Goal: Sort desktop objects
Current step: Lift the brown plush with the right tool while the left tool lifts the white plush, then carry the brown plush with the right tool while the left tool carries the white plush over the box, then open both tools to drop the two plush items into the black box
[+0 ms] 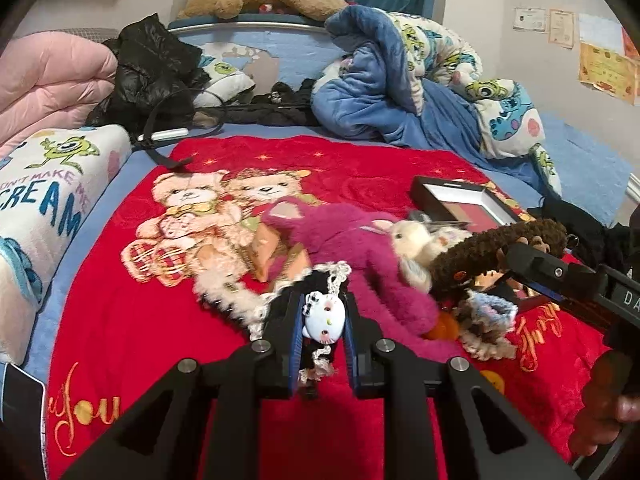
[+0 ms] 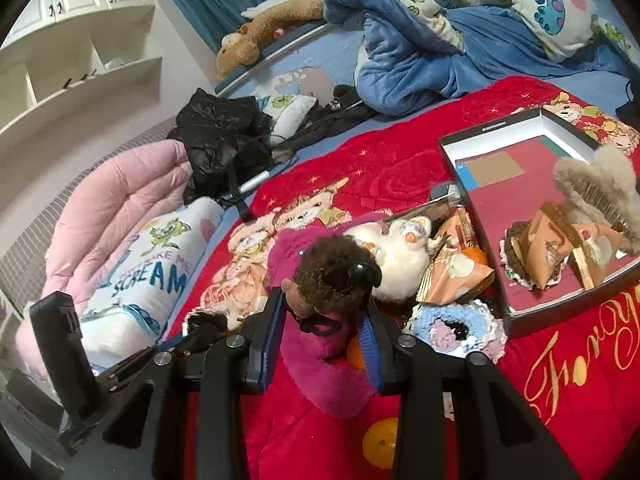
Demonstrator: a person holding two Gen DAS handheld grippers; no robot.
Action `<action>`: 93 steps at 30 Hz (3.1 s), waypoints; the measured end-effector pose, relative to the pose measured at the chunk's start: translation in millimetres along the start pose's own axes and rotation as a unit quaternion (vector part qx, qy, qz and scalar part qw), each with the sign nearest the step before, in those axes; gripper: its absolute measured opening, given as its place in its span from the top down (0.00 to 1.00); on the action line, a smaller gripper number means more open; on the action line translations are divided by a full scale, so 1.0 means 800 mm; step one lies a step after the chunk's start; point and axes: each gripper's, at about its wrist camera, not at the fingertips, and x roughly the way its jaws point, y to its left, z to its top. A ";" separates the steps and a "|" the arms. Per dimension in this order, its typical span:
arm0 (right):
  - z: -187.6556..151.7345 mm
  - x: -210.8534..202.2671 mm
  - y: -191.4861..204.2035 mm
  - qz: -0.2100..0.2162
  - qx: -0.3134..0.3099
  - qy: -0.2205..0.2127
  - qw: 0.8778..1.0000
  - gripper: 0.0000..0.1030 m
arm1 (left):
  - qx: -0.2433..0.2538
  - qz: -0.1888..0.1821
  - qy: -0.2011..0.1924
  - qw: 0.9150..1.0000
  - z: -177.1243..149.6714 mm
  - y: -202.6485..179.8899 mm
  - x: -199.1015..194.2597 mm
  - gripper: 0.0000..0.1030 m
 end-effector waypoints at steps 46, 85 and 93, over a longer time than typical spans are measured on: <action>0.033 -0.149 -0.215 -0.110 0.088 -0.069 0.988 0.67 | 0.129 -0.144 0.031 0.981 -0.001 -0.294 0.076 0.82; 0.049 -0.068 -0.234 -0.141 0.090 0.003 0.986 0.76 | 0.085 -0.136 0.050 0.986 0.008 -0.299 0.175 0.82; 0.046 -0.067 -0.236 -0.124 0.097 0.005 0.987 0.76 | 0.087 -0.133 0.049 0.986 0.008 -0.299 0.174 0.81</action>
